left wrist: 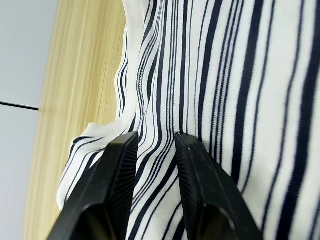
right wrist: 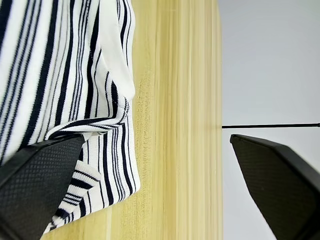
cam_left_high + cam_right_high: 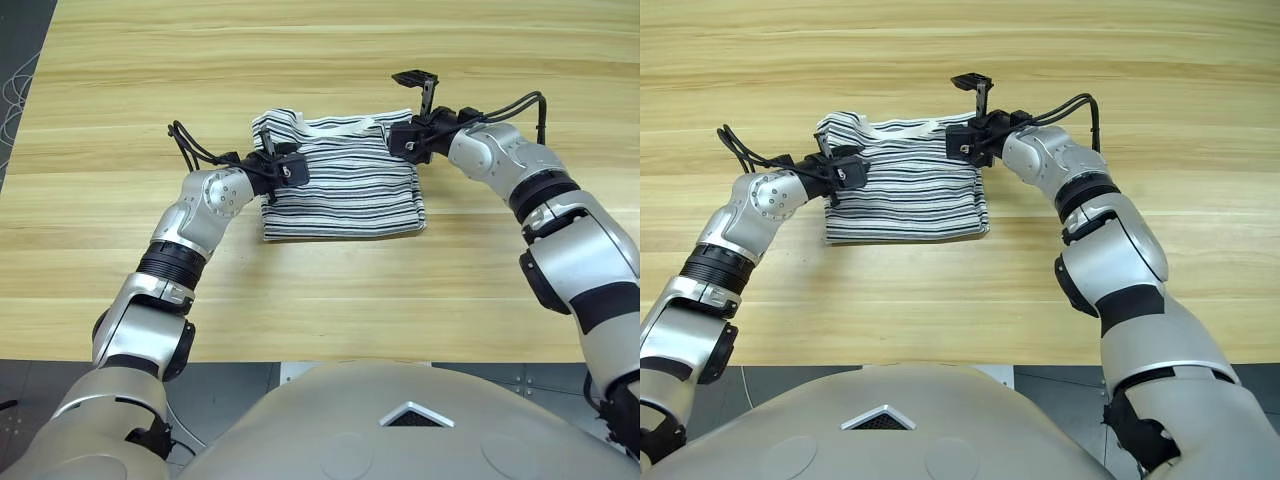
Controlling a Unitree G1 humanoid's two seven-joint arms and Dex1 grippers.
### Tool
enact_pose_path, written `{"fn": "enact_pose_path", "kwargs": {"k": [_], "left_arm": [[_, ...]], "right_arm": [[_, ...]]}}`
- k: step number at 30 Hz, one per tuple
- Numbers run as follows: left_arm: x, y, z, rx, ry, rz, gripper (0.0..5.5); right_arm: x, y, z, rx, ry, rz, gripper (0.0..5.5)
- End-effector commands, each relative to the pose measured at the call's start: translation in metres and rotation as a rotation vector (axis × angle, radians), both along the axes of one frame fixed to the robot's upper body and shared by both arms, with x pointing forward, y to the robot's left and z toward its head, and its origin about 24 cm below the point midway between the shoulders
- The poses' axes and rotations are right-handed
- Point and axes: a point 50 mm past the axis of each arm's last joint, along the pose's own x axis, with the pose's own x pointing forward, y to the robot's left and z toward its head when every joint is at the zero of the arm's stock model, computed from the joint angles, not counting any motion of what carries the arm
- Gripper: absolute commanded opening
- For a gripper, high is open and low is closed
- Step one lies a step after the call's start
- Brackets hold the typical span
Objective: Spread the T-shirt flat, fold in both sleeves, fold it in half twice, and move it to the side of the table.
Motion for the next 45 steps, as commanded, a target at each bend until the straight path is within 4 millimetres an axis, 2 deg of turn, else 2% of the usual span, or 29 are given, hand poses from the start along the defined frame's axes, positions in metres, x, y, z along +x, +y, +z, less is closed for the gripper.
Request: {"fn": "enact_pose_path", "kwargs": {"k": [1,6,10,12,16,19,22,24,27,31,33,35,38,40,43,45], "left_arm": [[-0.037,0.014,-0.048,0.257,0.061,-0.151,1.36],[-0.022,0.012,-0.042,0.366,-0.23,-0.313,1.36],[-0.002,0.01,-0.018,0.45,-0.537,-0.501,1.36],[-0.001,0.003,-0.009,0.427,-0.666,-0.616,1.36],[-0.008,-0.008,0.006,0.359,-0.965,-0.942,1.36],[-0.011,0.0,0.008,0.345,-1.073,-1.108,1.36],[-0.009,0.01,0.009,0.354,-1.113,-1.17,1.36],[-0.007,0.015,0.009,0.365,-1.128,-1.161,1.36],[-0.004,0.017,0.009,0.361,-1.156,-1.135,1.36],[-0.004,0.013,0.035,0.26,-1.231,-1.054,1.36],[-0.01,0.008,0.05,0.158,-1.174,-0.93,1.36],[-0.024,0.002,0.052,0.045,-1.014,-0.827,1.36],[-0.051,-0.006,0.063,-0.107,-0.8,-0.715,1.36],[-0.059,-0.007,0.07,-0.149,-0.699,-0.615,1.36],[-0.071,0.006,0.057,-0.222,-0.322,-0.293,1.36],[-0.078,0.019,0.049,-0.174,-0.14,-0.144,1.36]], "right_arm": [[-0.034,-0.031,-0.037,-0.106,0.244,0.057,5.47],[-0.073,-0.047,-0.041,0.014,0.471,0.153,5.47],[-0.126,-0.059,-0.039,0.214,0.845,0.175,5.47],[-0.145,-0.053,-0.036,0.33,0.992,0.185,5.47],[-0.167,-0.032,-0.035,0.53,1.167,0.184,5.47],[-0.17,-0.024,-0.032,0.582,1.193,0.175,5.47],[-0.156,-0.032,-0.019,0.579,1.114,0.142,5.47],[-0.142,-0.038,-0.003,0.585,1.052,0.138,5.47],[-0.124,-0.044,0.031,0.642,0.978,0.171,5.47],[-0.113,-0.048,0.059,0.708,0.946,0.201,5.47],[-0.11,-0.048,0.062,0.716,0.92,0.192,5.47],[-0.108,-0.043,0.059,0.719,0.872,0.169,5.47],[-0.112,-0.029,0.048,0.723,0.846,0.172,5.47],[-0.117,-0.019,0.042,0.721,0.845,0.192,5.47],[-0.122,-0.001,0.031,0.69,0.853,0.232,5.47],[-0.121,0.009,0.025,0.674,0.852,0.243,5.47]]}}
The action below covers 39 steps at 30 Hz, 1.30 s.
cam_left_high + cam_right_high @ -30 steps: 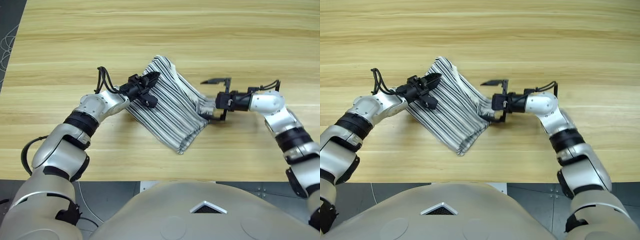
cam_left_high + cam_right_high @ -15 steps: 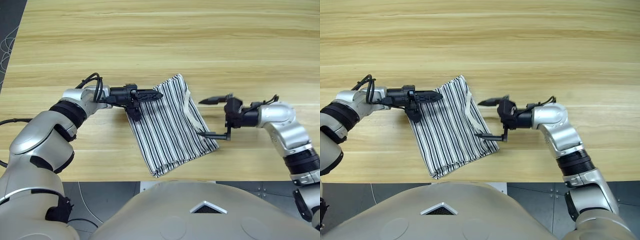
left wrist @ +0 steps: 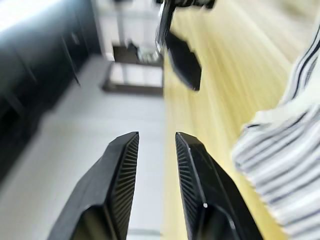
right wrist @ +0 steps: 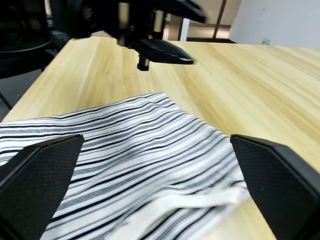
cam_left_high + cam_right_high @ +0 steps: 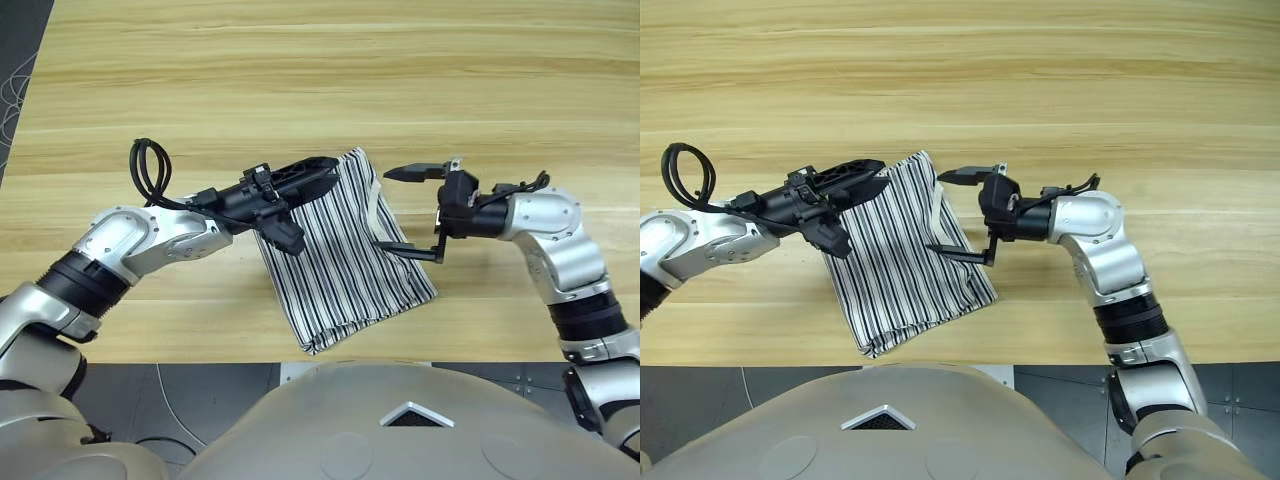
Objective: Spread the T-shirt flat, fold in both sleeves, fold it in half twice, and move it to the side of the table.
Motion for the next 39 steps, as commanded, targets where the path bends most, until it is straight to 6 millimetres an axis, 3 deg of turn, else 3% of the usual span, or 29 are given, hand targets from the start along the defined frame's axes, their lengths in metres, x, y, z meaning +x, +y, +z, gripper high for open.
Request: {"fn": "enact_pose_path", "kwargs": {"k": [1,7,11,15,20,24,30,39], "left_arm": [[-0.013,0.03,-0.013,0.114,0.373,0.283,1.36],[0.008,0.057,0.004,0.235,0.228,0.593,1.36],[0.014,0.05,0.015,0.245,0.159,0.592,1.36],[0.013,0.04,0.011,0.229,0.166,0.575,1.36],[0.012,0.034,0.009,0.205,0.175,0.572,1.36],[0.017,0.032,0.014,0.198,0.152,0.566,1.36],[0.019,0.037,0.015,0.208,0.145,0.584,1.36],[0.019,0.043,0.014,0.229,0.144,0.587,1.36]], "right_arm": [[0.003,0.022,-0.012,-0.027,-0.042,0.032,5.47],[0.034,0.071,-0.027,-0.062,-0.114,0.043,5.47],[0.062,0.091,-0.036,-0.139,-0.153,-0.023,5.47],[0.074,0.091,-0.054,-0.31,-0.193,-0.044,5.47],[0.076,0.071,-0.075,-0.604,-0.432,0.025,5.47],[0.077,0.044,-0.087,-0.773,-0.571,0.077,5.47],[0.075,0.005,-0.09,-0.79,-0.564,0.001,5.47],[0.061,-0.037,-0.093,-0.806,-0.469,-0.136,5.47]]}}
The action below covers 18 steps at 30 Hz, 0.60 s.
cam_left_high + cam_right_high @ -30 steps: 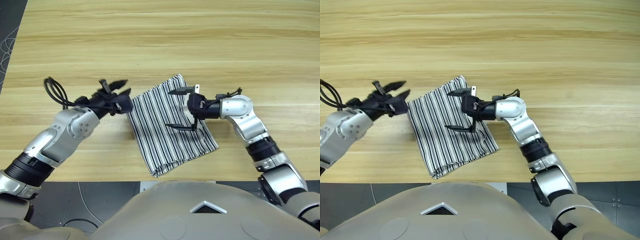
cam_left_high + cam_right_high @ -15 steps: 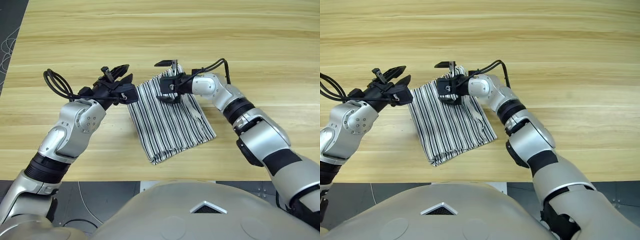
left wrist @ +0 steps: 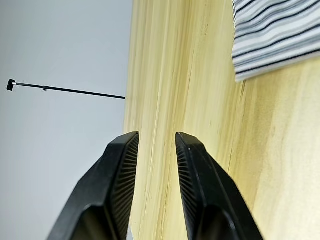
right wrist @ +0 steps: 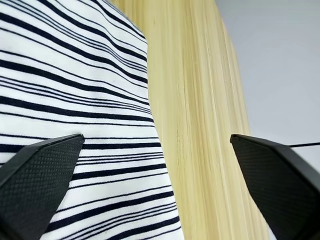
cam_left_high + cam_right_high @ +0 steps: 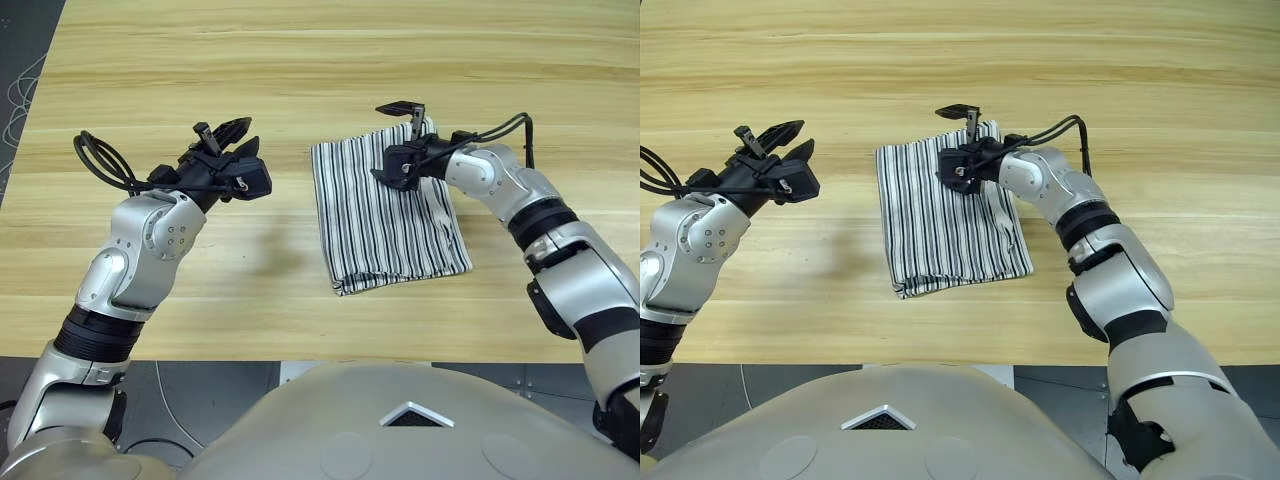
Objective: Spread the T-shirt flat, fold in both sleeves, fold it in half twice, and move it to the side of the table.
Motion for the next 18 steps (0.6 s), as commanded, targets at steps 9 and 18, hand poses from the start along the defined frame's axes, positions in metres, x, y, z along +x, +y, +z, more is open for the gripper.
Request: {"fn": "enact_pose_path", "kwargs": {"k": [9,18], "left_arm": [[0.003,0.001,0.006,-0.039,-0.027,-0.055,1.36],[0.015,-0.003,0.009,-0.254,-0.044,-0.139,1.72]], "right_arm": [[0.0,-0.023,0.027,0.08,-0.069,-0.158,5.47],[0.008,-0.026,0.115,0.402,0.018,-0.111,5.5]]}}
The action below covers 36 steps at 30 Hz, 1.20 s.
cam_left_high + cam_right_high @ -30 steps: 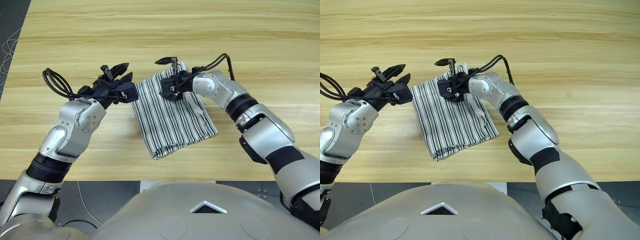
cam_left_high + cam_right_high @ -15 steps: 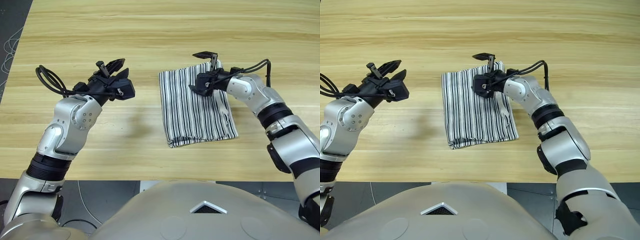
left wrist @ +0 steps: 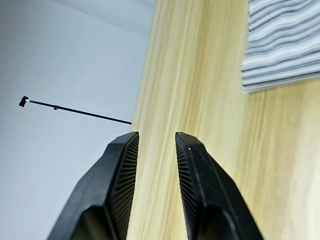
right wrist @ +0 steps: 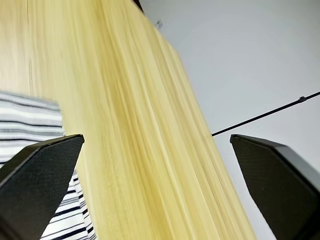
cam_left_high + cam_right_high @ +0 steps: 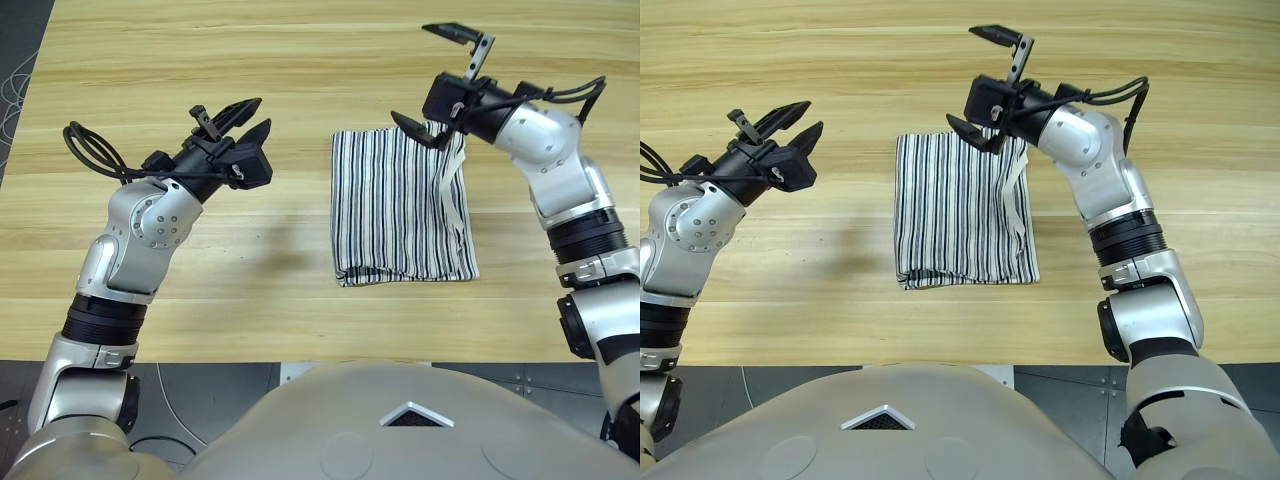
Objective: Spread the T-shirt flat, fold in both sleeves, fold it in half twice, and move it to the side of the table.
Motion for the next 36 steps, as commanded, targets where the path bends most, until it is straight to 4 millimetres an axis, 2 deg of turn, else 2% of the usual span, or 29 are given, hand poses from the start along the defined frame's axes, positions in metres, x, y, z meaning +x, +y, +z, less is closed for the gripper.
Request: {"fn": "enact_pose_path", "kwargs": {"k": [1,2,3,5,6,8,10,13,15,18,22,27,36], "left_arm": [[0.003,0.004,-0.003,-0.052,0.019,-0.053,1.87],[0.001,0.007,-0.009,-0.025,0.019,-0.091,2.02],[-0.004,0.01,-0.018,0.013,0.036,-0.148,2.2],[-0.022,0.013,-0.042,0.1,0.11,-0.315,2.51],[-0.031,0.015,-0.052,0.146,0.145,-0.399,2.67],[-0.046,0.023,-0.071,0.179,0.263,-0.471,2.84],[-0.057,0.03,-0.084,0.188,0.358,-0.494,3.27],[-0.073,0.032,-0.093,0.203,0.438,-0.57,3.27],[-0.077,0.028,-0.095,0.179,0.453,-0.591,3.27],[-0.085,0.02,-0.1,0.125,0.484,-0.614,3.27],[-0.09,0.011,-0.095,0.09,0.486,-0.655,3.27],[-0.092,-0.004,-0.092,0.123,0.467,-0.75,3.27],[-0.084,-0.017,-0.093,0.13,0.429,-0.78,3.27]], "right_arm": [[-0.001,-0.014,0.028,0.209,0.155,0.053,5.5],[-0.005,-0.027,0.035,0.28,0.217,0.094,5.5],[-0.011,-0.049,0.034,0.291,0.264,0.123,5.5],[-0.03,-0.093,0.022,0.212,0.317,0.136,5.5],[-0.039,-0.105,0.018,0.16,0.32,0.151,5.5],[-0.059,-0.12,0.01,-0.023,0.33,0.227,5.5],[-0.077,-0.132,0.0,-0.197,0.346,0.291,5.5],[-0.099,-0.147,-0.015,-0.353,0.397,0.364,5.5],[-0.107,-0.149,-0.026,-0.389,0.391,0.393,5.5],[-0.121,-0.139,-0.055,-0.448,0.345,0.474,5.5],[-0.129,-0.128,-0.076,-0.549,0.214,0.568,5.5],[-0.132,-0.115,-0.088,-0.599,0.096,0.667,5.5],[-0.138,-0.095,-0.106,-0.568,0.048,0.748,5.5]]}}
